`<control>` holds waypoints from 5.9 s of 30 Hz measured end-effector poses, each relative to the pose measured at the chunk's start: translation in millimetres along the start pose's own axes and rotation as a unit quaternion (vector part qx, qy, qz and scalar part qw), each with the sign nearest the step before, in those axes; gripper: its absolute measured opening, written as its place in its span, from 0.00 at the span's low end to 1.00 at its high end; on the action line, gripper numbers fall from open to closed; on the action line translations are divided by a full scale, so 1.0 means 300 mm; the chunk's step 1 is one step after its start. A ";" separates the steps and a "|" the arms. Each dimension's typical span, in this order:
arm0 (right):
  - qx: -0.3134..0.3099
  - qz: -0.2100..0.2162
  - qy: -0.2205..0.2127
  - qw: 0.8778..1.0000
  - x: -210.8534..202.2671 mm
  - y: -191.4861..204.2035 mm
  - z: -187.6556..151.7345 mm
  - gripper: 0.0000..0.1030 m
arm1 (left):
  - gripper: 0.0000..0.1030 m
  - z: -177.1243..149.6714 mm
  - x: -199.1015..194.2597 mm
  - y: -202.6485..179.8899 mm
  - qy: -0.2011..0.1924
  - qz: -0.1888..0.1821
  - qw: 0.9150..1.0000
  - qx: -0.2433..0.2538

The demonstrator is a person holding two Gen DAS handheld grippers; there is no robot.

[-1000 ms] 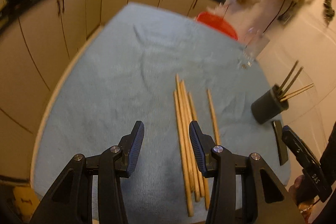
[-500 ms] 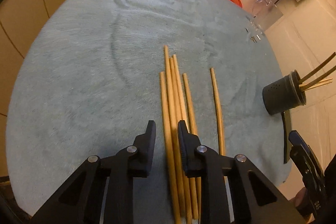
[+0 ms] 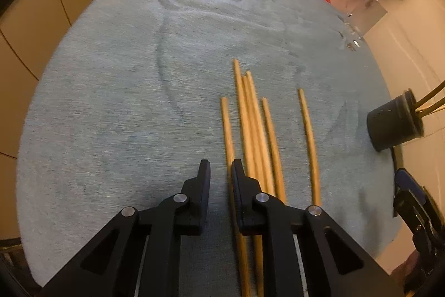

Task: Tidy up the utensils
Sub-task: 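Close the left tool on a chopstick while the right tool grasps another chopstick, then lift the left tool's chopstick upright while the right tool raises its chopstick too, then carry both held chopsticks upright toward the gray cup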

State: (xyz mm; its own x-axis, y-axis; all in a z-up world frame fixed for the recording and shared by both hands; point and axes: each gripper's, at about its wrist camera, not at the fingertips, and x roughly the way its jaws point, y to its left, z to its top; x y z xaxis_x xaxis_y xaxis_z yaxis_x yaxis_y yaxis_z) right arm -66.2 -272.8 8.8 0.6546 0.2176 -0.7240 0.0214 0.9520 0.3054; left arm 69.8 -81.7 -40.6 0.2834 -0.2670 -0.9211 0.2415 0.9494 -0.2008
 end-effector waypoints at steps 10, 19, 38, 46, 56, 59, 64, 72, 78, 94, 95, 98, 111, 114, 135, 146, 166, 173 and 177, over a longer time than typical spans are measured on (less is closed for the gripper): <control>0.051 -0.011 0.071 0.996 0.141 -0.018 0.083 0.49 | 0.13 0.011 -0.013 0.026 0.008 -0.036 0.999 -0.017; 0.054 -0.015 0.072 0.996 0.143 -0.003 0.081 0.49 | 0.13 0.018 -0.001 0.009 0.031 -0.077 0.996 -0.014; 0.053 -0.024 0.106 0.993 0.224 -0.012 0.101 0.49 | 0.12 0.021 0.018 -0.035 0.020 -0.011 1.000 0.015; 0.040 -0.033 0.156 0.986 0.329 0.010 0.133 0.37 | 0.06 -0.017 -0.018 0.068 0.009 -0.005 1.000 -0.009; -0.014 -0.073 0.202 0.977 0.462 0.084 0.170 0.09 | 0.07 -0.026 -0.026 0.102 0.005 -0.010 1.000 -0.007; -0.003 -0.063 0.198 0.978 0.458 0.067 0.179 0.08 | 0.06 -0.016 -0.020 0.101 0.002 -0.011 1.000 -0.008; 0.009 -0.021 0.138 0.990 0.347 0.064 0.195 0.07 | 0.06 -0.008 -0.056 0.113 -0.022 -0.032 0.999 -0.022; -0.016 0.014 0.005 1.000 0.091 0.110 0.200 0.07 | 0.06 -0.019 -0.232 0.087 -0.101 -0.044 0.994 -0.012; -0.033 0.027 -0.061 0.997 -0.033 0.136 0.150 0.07 | 0.06 -0.048 -0.353 0.041 -0.151 -0.041 0.988 0.006; -0.040 0.031 -0.146 0.988 -0.203 0.132 0.099 0.07 | 0.06 -0.078 -0.475 -0.023 -0.199 -0.031 0.979 0.025; -0.040 0.032 -0.147 0.988 -0.206 0.131 0.100 0.07 | 0.06 -0.079 -0.478 -0.026 -0.201 -0.030 0.979 0.027; -0.038 0.033 -0.152 0.987 -0.218 0.127 0.103 0.07 | 0.06 -0.081 -0.484 -0.036 -0.208 -0.023 0.977 0.029; -0.033 0.037 -0.161 0.986 -0.238 0.117 0.089 0.07 | 0.06 -0.087 -0.501 -0.077 -0.226 0.009 0.973 0.037; -0.031 0.038 -0.164 0.985 -0.247 0.113 0.086 0.07 | 0.06 -0.088 -0.507 -0.089 -0.228 0.013 0.973 0.038; -0.009 0.048 -0.198 0.979 -0.362 0.045 0.067 0.07 | 0.06 -0.107 -0.563 -0.148 -0.242 0.016 0.968 0.058; 0.001 0.052 -0.220 0.974 -0.445 0.006 0.051 0.07 | 0.06 -0.121 -0.600 -0.204 -0.252 0.016 0.965 0.077; 0.019 0.051 -0.259 0.964 -0.595 -0.052 0.012 0.07 | 0.06 -0.147 -0.662 -0.325 -0.265 0.013 0.957 0.114; 0.031 0.045 -0.278 0.959 -0.668 -0.101 0.003 0.07 | 0.06 -0.130 -0.697 -0.394 -0.260 -0.016 0.956 0.133; 0.043 0.036 -0.293 0.955 -0.719 -0.138 0.000 0.07 | 0.06 -0.116 -0.728 -0.441 -0.255 -0.048 0.955 0.144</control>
State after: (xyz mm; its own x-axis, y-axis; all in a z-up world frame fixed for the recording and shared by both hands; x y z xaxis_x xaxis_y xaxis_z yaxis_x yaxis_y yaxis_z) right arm -208.3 -359.1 152.2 0.9663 0.1001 -0.2370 0.0056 0.9127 0.4085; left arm -56.3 -143.3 175.5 0.6446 -0.4653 -0.6067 0.5129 0.8516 -0.1081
